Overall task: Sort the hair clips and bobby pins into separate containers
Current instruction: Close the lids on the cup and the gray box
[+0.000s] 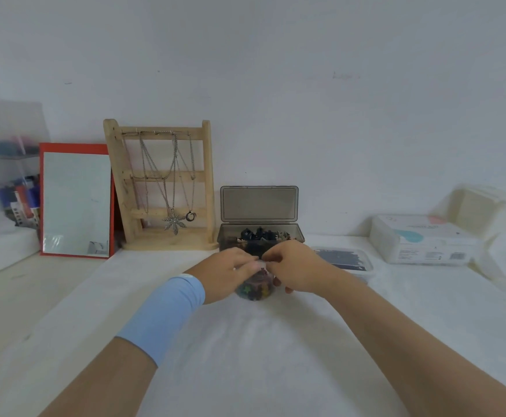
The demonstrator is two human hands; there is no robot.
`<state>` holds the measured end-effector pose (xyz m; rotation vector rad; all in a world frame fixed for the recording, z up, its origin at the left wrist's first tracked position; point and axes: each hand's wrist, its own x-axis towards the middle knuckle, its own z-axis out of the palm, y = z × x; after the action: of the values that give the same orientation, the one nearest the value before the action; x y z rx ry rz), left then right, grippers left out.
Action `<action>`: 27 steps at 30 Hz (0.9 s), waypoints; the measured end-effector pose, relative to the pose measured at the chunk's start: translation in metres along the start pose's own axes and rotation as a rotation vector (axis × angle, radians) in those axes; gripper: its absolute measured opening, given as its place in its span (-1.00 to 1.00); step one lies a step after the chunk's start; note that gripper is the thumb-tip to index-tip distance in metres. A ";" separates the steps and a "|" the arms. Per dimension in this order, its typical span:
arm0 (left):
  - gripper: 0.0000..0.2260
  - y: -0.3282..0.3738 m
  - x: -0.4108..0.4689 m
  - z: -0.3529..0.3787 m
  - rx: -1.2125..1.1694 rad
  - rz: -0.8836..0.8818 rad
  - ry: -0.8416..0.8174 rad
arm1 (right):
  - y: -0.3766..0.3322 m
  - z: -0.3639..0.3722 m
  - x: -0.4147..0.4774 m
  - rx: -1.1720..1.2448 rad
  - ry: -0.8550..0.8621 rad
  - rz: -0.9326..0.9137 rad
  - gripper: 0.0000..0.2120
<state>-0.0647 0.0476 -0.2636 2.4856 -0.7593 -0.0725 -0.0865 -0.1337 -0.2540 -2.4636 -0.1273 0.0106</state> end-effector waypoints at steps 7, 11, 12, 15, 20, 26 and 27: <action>-0.55 -0.006 -0.006 0.013 0.224 0.018 -0.056 | 0.006 0.009 -0.002 -0.221 -0.202 -0.056 -0.54; -0.55 -0.002 -0.003 0.015 0.283 -0.012 -0.074 | 0.008 0.010 -0.002 -0.273 -0.212 -0.040 -0.50; -0.55 -0.002 -0.003 0.016 0.281 -0.014 -0.068 | 0.008 0.010 -0.003 -0.255 -0.201 -0.038 -0.50; -0.55 -0.002 -0.004 0.016 0.257 -0.016 -0.053 | 0.009 0.009 -0.005 -0.168 -0.151 -0.050 -0.51; -0.55 0.002 -0.002 0.014 0.299 -0.047 -0.068 | -0.001 0.008 -0.007 -0.250 -0.177 0.010 -0.54; -0.52 0.011 0.006 -0.007 0.317 -0.065 -0.083 | -0.008 -0.008 -0.003 -0.218 -0.025 -0.039 -0.71; -0.52 0.012 0.009 -0.012 0.281 -0.047 -0.033 | -0.008 -0.016 0.000 -0.230 0.071 -0.073 -0.74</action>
<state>-0.0613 0.0402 -0.2458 2.7749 -0.7704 -0.0253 -0.0864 -0.1372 -0.2365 -2.6835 -0.1977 -0.1297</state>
